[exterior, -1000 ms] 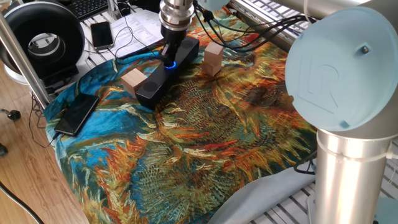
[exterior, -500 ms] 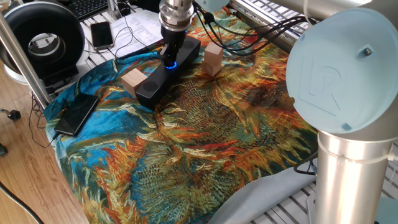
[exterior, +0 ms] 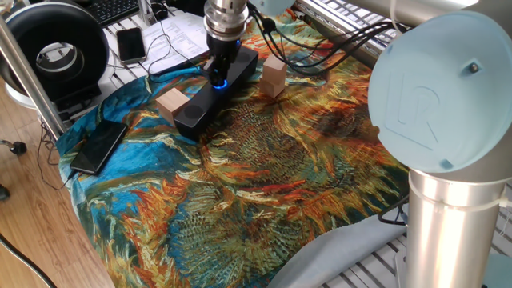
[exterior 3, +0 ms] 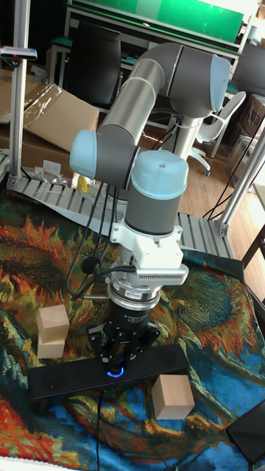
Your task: Turn the knob to increase the volume of the speaker
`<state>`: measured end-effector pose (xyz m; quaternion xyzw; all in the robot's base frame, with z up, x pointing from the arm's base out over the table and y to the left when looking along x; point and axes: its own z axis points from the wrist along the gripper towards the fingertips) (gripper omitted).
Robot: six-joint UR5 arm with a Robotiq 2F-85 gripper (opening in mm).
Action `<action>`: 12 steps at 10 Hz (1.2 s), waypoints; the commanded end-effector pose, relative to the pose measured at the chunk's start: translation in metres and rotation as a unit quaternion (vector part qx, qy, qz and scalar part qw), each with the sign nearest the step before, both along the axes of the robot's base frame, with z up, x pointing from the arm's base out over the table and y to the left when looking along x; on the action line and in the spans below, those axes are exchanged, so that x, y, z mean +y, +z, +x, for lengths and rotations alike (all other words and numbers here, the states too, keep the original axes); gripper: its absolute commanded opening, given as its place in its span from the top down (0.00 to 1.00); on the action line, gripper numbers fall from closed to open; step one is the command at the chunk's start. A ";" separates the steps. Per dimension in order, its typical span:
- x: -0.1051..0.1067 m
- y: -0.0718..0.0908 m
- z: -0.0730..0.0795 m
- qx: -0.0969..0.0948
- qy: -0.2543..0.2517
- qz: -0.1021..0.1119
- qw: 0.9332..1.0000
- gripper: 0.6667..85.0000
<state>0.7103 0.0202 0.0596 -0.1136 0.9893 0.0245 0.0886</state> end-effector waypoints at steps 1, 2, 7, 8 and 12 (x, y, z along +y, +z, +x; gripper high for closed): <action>0.004 0.001 0.000 0.004 -0.039 0.016 0.999 0.94; 0.005 0.001 -0.001 0.007 -0.048 0.020 0.999 0.94; 0.009 0.002 -0.001 0.012 -0.092 0.038 0.995 0.94; 0.008 0.002 -0.001 0.013 -0.100 0.039 0.994 0.94; 0.007 0.001 0.002 0.014 -0.107 0.044 0.993 0.83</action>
